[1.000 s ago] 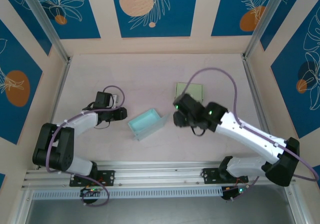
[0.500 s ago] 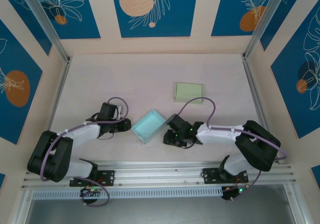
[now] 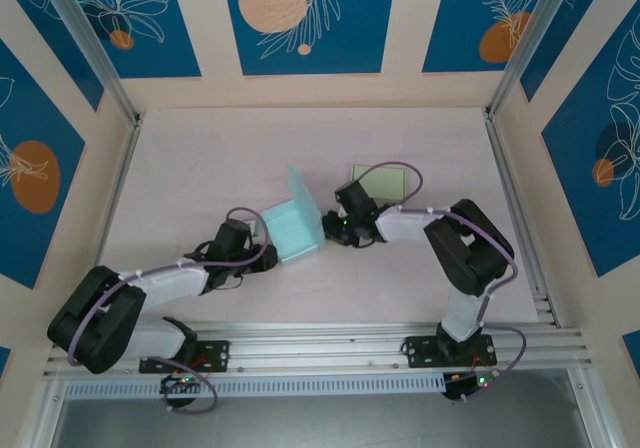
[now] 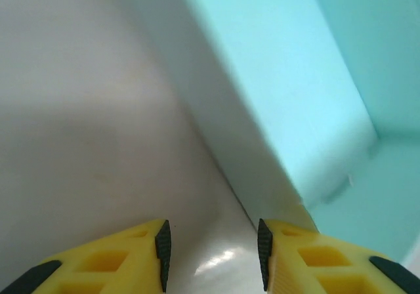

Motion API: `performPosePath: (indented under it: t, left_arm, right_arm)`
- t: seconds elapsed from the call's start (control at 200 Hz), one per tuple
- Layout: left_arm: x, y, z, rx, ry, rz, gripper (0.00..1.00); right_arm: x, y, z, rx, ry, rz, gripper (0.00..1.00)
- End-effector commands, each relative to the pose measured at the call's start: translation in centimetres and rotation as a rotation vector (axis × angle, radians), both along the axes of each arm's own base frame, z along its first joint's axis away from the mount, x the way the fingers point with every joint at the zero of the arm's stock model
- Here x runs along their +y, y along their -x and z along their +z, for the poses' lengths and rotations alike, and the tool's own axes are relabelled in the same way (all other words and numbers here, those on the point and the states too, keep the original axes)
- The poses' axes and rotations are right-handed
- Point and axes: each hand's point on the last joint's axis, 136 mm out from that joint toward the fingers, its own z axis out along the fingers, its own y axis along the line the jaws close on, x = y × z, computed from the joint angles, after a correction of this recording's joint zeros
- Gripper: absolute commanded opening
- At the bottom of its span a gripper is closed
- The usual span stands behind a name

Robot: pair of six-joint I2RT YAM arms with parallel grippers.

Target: Fold the paper box

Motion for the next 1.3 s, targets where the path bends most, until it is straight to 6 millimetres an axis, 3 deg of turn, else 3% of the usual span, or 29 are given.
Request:
performPosePath:
  t: [0.0, 0.115, 0.2, 0.32, 0.46, 0.53, 0.61, 0.73, 0.95, 1.235, 1.295]
  left_arm:
    - [-2.6, -0.1, 0.7, -0.034, 0.070, -0.019, 0.42]
    - [-5.4, -0.4, 1.2, -0.070, 0.097, -0.073, 0.44]
    - [-6.4, -0.5, 1.9, -0.095, 0.130, -0.092, 0.46]
    - [-4.6, -0.5, 4.1, -0.180, 0.046, -0.108, 0.48]
    - [0.0, -1.8, 10.2, -0.362, -0.152, -0.138, 0.57]
    - [2.6, -3.1, 12.9, -0.446, -0.229, -0.140, 0.62]
    - [4.3, -4.7, 14.6, -0.497, -0.245, -0.184, 0.70]
    - [6.7, -8.3, 13.9, -0.479, -0.339, -0.219, 0.75]
    - [5.3, -11.8, 11.8, -0.432, -0.258, -0.435, 0.77]
    - [3.5, -13.8, 12.0, -0.464, -0.225, -0.578, 0.79]
    - [3.3, -14.3, 11.8, -0.470, -0.227, -0.587, 0.75]
  right_arm:
    - [0.0, -3.7, 0.8, -0.076, -0.031, 0.044, 0.35]
    - [-1.8, -6.4, 1.8, -0.089, -0.028, 0.025, 0.35]
    - [-4.2, -6.9, 3.2, -0.127, 0.029, -0.010, 0.36]
    - [-7.9, -5.3, 5.9, -0.200, 0.164, -0.028, 0.38]
    - [-10.2, -2.0, 9.5, -0.294, 0.326, 0.007, 0.42]
    - [-10.1, -0.7, 11.1, -0.343, 0.366, 0.026, 0.45]
    - [-9.3, 0.6, 12.4, -0.385, 0.378, 0.054, 0.50]
    - [-7.6, 1.5, 13.2, -0.427, 0.381, 0.077, 0.53]
    - [-5.5, 1.6, 12.9, -0.416, 0.422, 0.117, 0.68]
    - [-3.2, 0.2, 12.3, -0.395, 0.441, 0.153, 0.69]
    - [-2.7, -0.3, 12.3, -0.397, 0.443, 0.156, 0.68]
